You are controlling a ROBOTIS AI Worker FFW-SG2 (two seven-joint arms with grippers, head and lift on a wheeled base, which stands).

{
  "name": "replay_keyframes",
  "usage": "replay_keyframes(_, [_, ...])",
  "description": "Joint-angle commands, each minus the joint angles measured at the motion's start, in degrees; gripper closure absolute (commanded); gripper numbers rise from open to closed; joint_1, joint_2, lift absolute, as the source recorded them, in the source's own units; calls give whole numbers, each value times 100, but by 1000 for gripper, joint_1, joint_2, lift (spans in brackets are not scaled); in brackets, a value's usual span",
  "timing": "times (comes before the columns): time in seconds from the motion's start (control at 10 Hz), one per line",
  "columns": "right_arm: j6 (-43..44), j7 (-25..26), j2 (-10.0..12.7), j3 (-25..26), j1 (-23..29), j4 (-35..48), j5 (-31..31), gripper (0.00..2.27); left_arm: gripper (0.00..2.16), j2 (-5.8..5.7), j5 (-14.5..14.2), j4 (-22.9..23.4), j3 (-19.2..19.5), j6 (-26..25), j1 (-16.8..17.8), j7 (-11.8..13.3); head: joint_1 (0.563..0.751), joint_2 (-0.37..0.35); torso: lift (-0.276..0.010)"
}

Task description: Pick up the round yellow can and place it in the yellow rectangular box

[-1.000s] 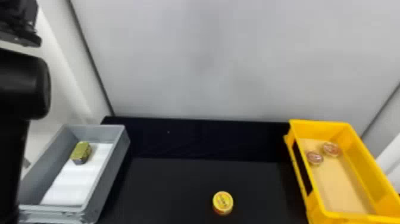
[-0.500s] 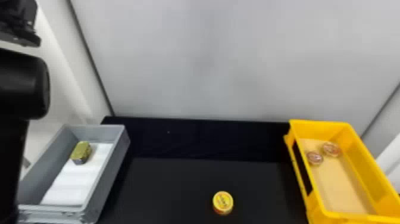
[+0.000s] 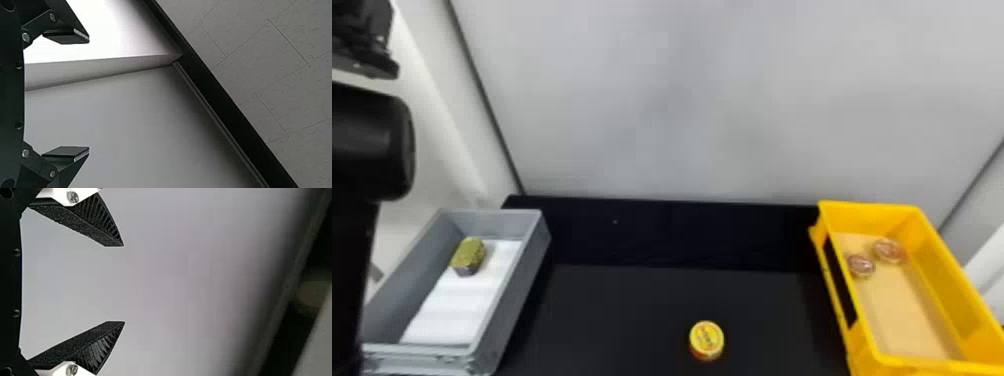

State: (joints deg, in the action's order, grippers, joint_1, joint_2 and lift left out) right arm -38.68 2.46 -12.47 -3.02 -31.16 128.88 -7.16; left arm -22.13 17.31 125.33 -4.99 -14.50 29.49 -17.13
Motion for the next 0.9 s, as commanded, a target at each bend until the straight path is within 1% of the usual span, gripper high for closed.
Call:
replay_keyframes(0.0, [-1206, -378, -1, 372, -206, -425, 611, -1, 263, 32, -18, 0, 7, -36, -14, 25, 663, 54, -10])
replay_keyframes(0.1, [-1303, -554, -1, 372, -127, -671, 619, -1, 263, 32, -26, 0, 7, -53, -14, 34, 663, 54, -10])
replay_keyframes(0.2, [-1400, -879, 17, 398, -83, -987, 646, -1, 265, 32, -26, 0, 7, -71, -22, 34, 663, 54, -10])
replay_keyframes(0.4, [-1883, -967, 8, 583, 49, -1805, 1569, 5, 265, 41, -35, 0, 7, -115, -22, 51, 663, 54, -10])
replay_keyframes(0.5, [-2253, -1319, -45, 583, 31, -2297, 1788, 33, 263, 50, -35, 0, -2, -150, -22, 60, 663, 54, -10])
replay_keyframes(0.6, [-2384, -1636, -98, 468, 75, -2728, 1823, 35, 263, 68, -35, 0, -2, -150, -22, 60, 663, 54, -10])
replay_keyframes(0.7, [-2420, -2146, -150, 214, 137, -3088, 1577, 33, 265, 85, -44, -9, -2, -150, -22, 69, 663, 54, -10])
replay_keyframes(0.8, [-2402, -2805, -150, -24, 172, -3457, 1191, 33, 265, 112, -44, -26, -11, -150, -22, 78, 663, 54, -10])
